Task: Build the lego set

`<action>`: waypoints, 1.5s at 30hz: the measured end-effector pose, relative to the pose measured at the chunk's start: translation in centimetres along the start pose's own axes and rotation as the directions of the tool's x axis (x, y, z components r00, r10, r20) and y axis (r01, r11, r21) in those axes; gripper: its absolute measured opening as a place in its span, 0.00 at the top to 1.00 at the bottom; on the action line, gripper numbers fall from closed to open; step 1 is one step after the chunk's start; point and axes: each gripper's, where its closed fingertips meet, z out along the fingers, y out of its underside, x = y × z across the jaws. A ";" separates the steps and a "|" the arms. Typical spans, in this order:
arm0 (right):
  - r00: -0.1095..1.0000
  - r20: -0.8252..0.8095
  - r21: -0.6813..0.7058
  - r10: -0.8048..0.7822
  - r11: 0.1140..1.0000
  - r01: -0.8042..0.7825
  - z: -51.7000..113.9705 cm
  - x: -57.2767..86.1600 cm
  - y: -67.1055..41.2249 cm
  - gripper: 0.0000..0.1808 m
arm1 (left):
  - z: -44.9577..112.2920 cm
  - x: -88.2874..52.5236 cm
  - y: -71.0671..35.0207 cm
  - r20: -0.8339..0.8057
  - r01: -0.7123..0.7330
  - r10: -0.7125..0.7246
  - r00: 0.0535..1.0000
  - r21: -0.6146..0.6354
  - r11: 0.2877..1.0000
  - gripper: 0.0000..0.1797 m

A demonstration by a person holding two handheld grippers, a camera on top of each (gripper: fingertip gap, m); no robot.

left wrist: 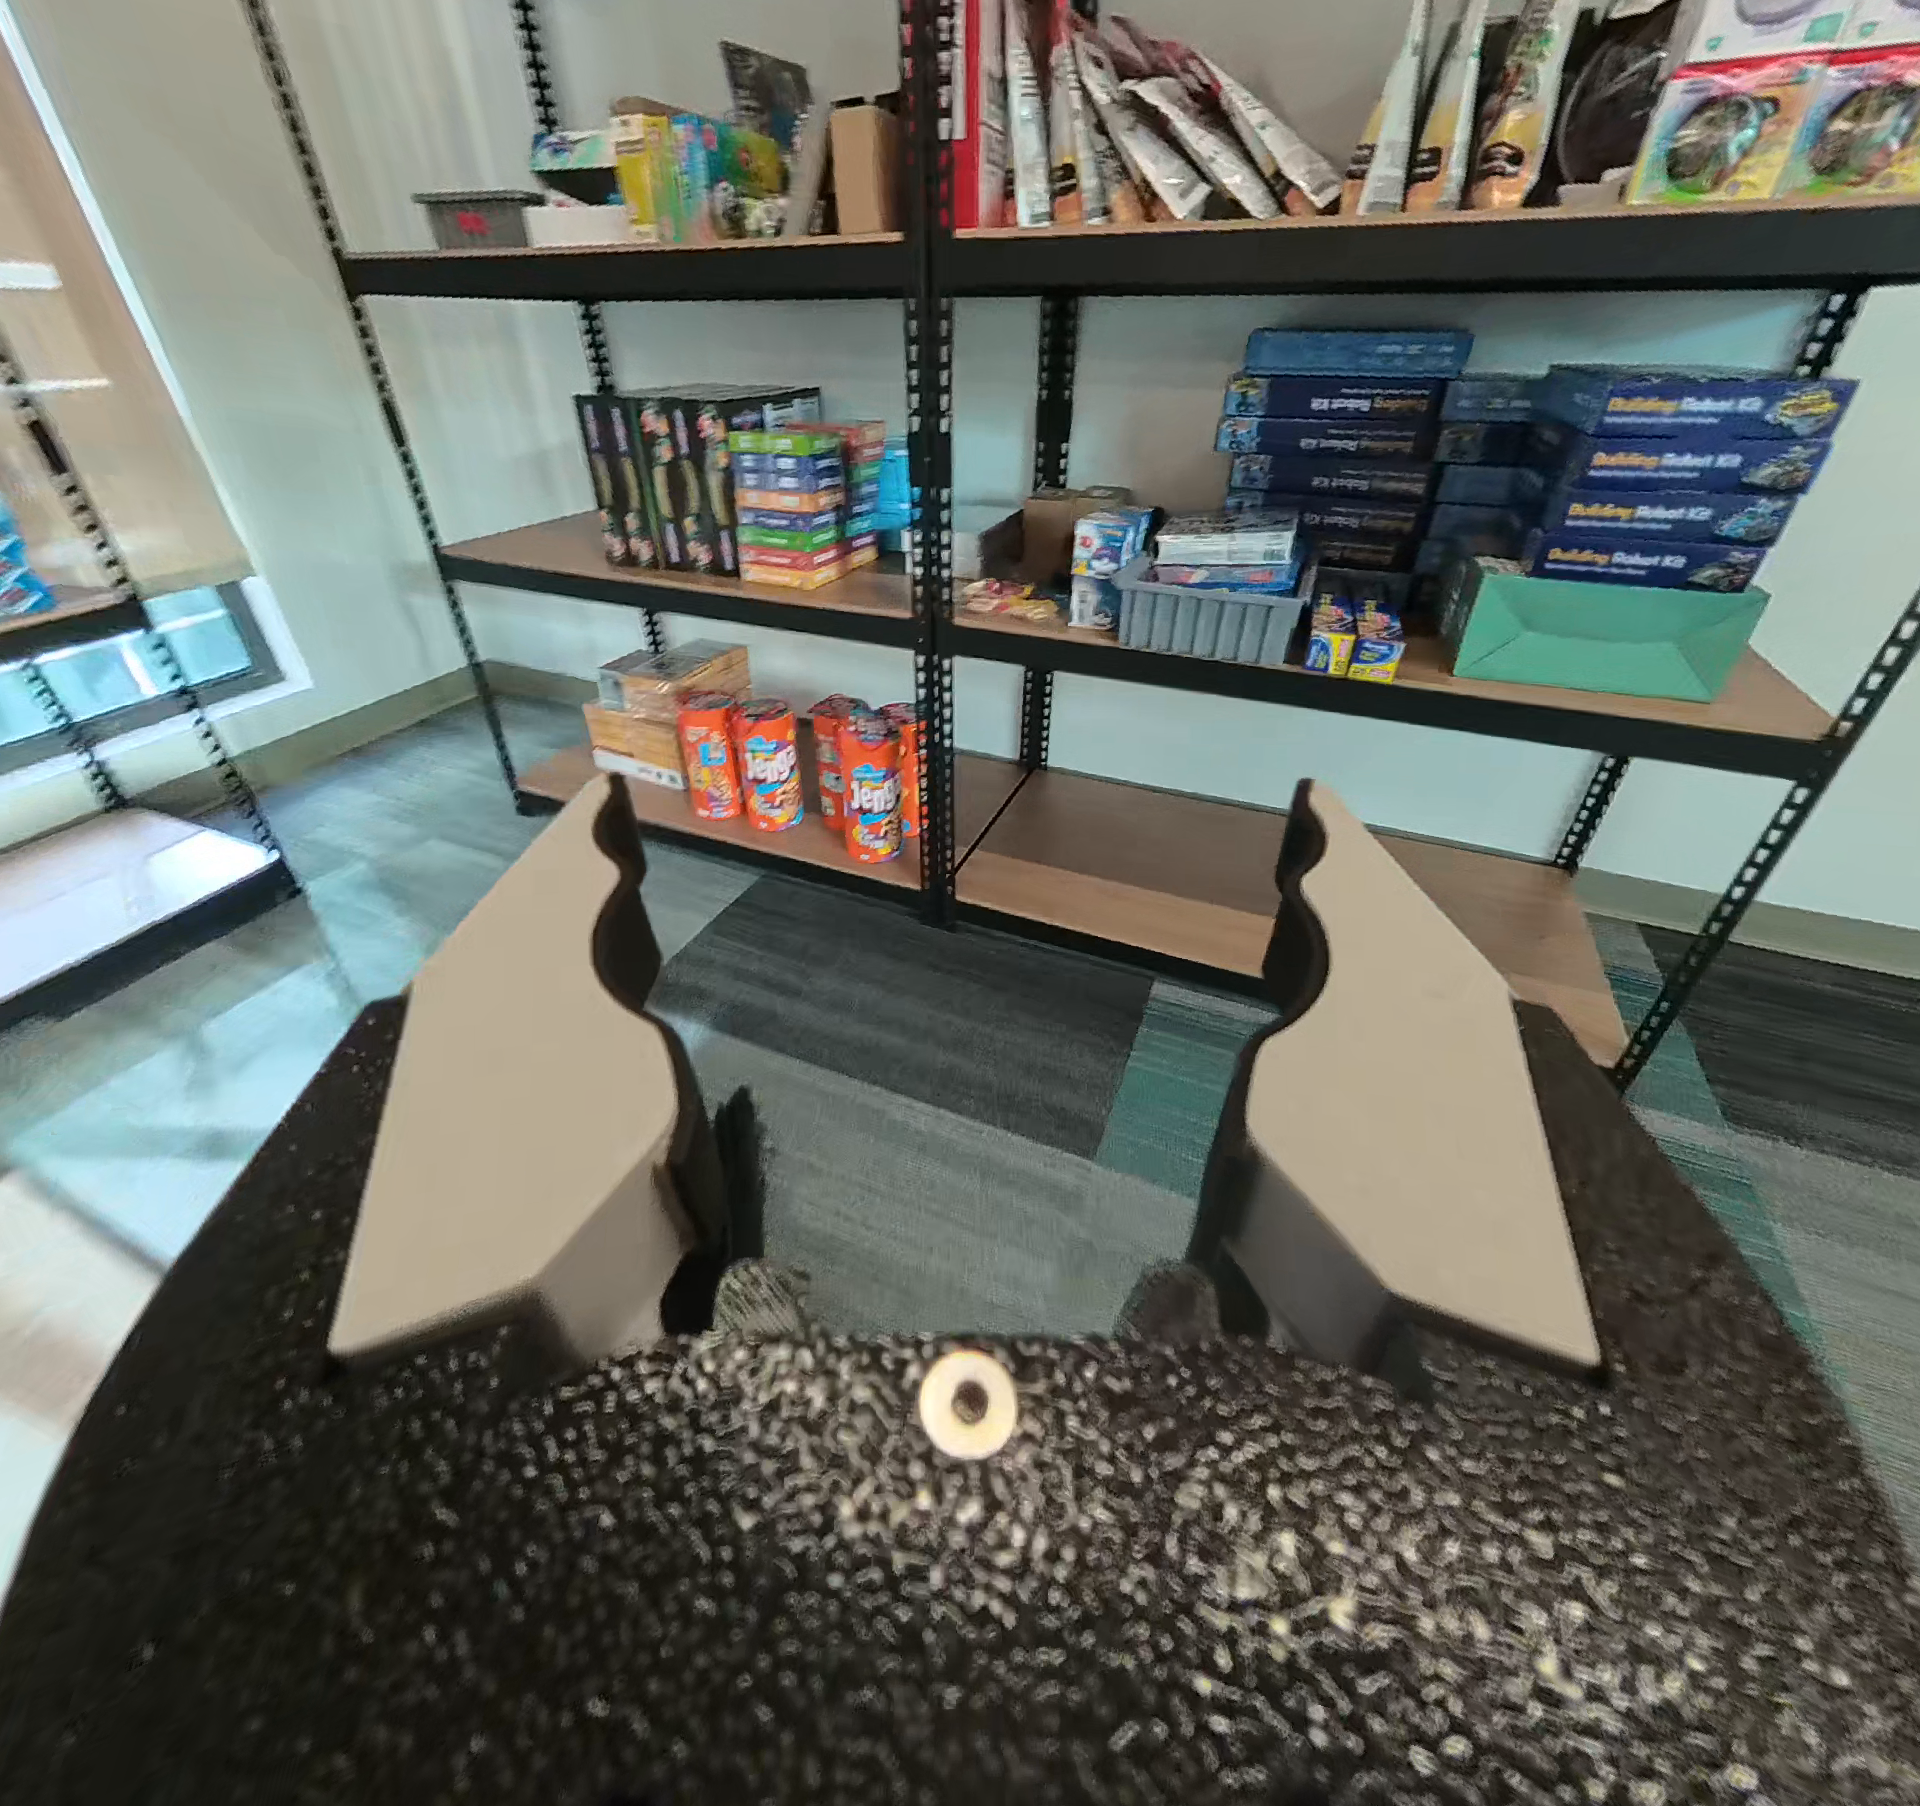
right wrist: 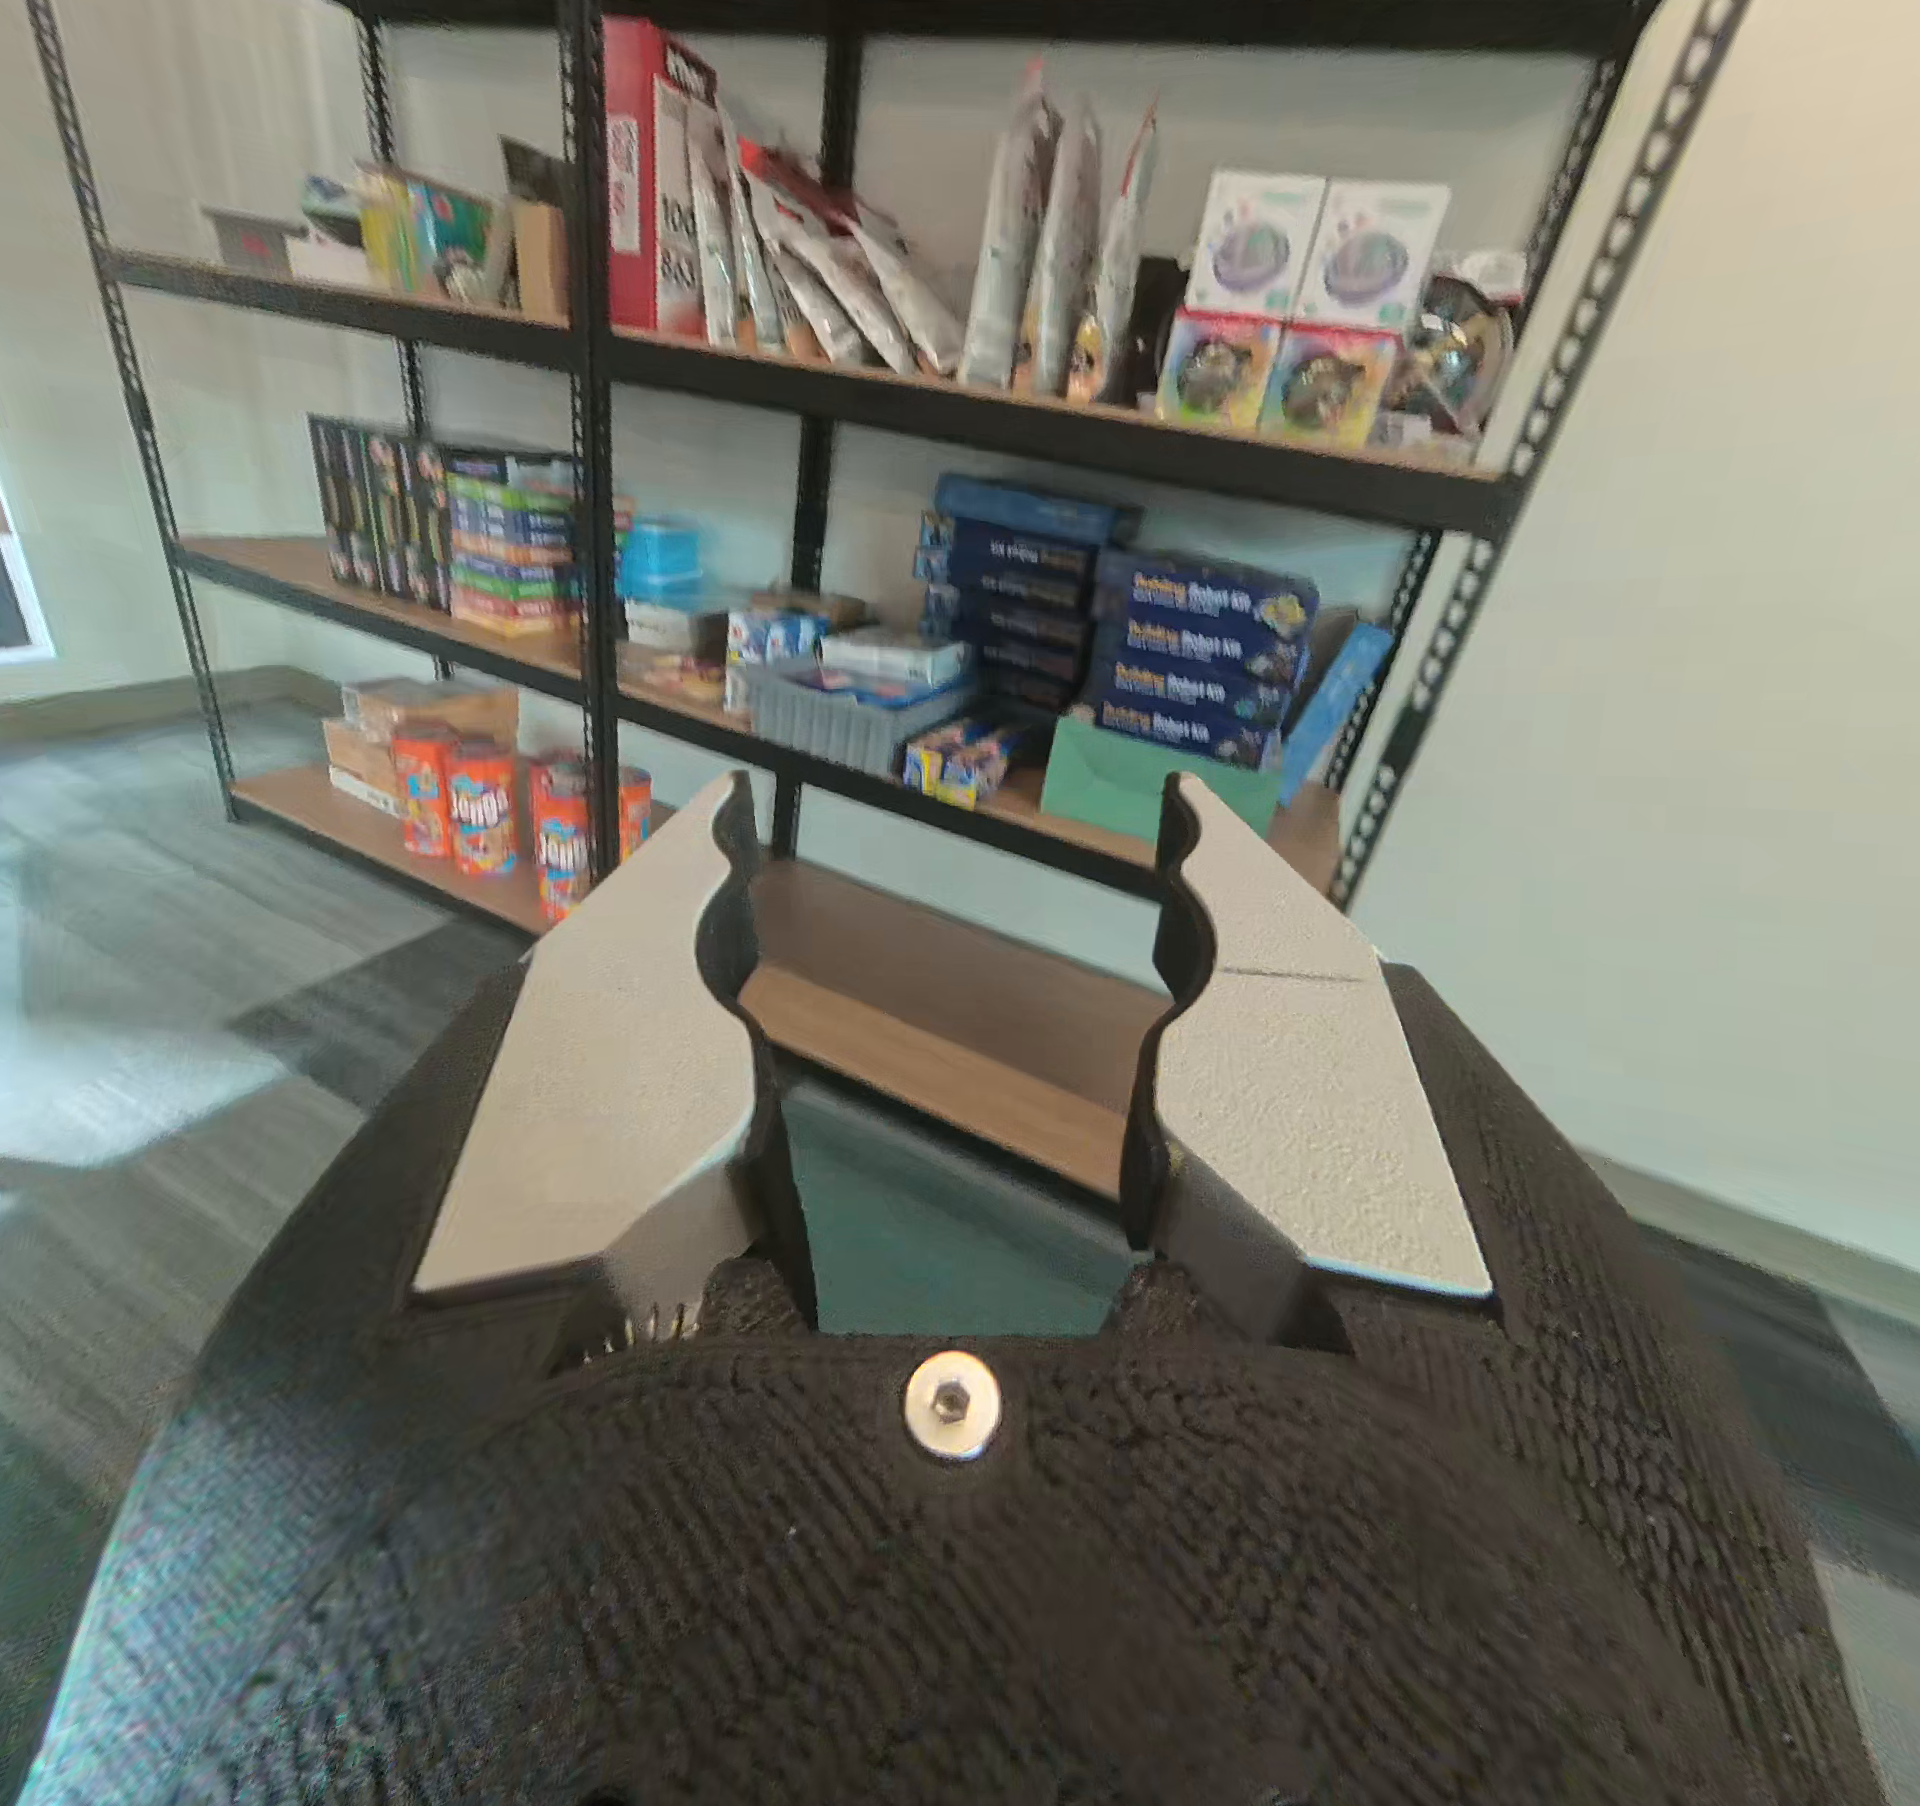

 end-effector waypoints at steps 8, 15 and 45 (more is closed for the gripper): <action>0.996 0.079 -0.036 0.038 0.999 -0.035 14.6 -5.2 3.9 0.58 | 17.3 5.5 -1.0 -0.201 -0.072 0.069 0.977 -0.010 0.997 0.35; 0.992 0.113 -0.106 0.055 0.993 -0.043 29.6 -6.5 10.4 0.58 | 30.3 4.5 2.6 -0.180 -0.080 0.070 0.981 -0.049 0.996 0.33; 0.636 0.765 -0.013 0.098 0.991 -0.136 81.1 -66.9 6.9 0.51 | 52.5 -48.6 3.9 0.560 -0.031 0.116 0.821 -0.159 0.987 0.31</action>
